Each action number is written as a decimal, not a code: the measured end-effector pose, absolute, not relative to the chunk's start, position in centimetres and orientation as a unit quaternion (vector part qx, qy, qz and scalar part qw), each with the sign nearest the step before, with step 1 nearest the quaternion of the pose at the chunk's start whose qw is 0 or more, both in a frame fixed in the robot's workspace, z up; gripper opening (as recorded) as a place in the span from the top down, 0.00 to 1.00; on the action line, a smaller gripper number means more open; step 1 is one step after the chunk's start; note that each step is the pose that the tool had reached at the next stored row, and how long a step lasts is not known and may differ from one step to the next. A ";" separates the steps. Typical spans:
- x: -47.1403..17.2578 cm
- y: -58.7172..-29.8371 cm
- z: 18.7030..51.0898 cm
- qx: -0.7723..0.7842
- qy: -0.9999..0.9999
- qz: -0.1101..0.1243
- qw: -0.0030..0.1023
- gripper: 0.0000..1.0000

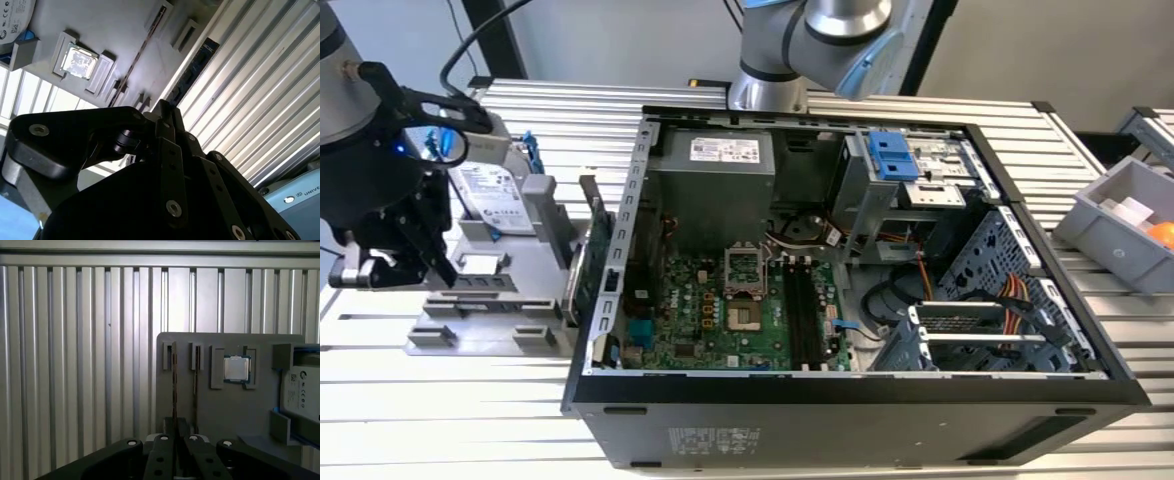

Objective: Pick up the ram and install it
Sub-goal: 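Pick up the ram and move it above insertion slot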

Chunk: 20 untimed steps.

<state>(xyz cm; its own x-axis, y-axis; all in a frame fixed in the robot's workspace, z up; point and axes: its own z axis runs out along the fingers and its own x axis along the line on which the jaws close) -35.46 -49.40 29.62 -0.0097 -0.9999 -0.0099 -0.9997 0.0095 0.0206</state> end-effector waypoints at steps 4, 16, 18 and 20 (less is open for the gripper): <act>-35.5 -49.4 30.1 0.704 -0.710 -0.011 0.004 1.00; -35.5 -49.4 31.6 0.703 -0.711 -0.011 0.004 1.00; -35.5 -49.4 31.8 0.702 -0.712 -0.011 0.004 1.00; -35.5 -49.4 32.1 0.702 -0.712 -0.011 0.004 1.00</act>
<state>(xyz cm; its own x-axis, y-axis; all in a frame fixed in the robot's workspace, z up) -35.46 -49.40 32.12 -0.0146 -0.9998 -0.0099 -0.9997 0.0144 0.0206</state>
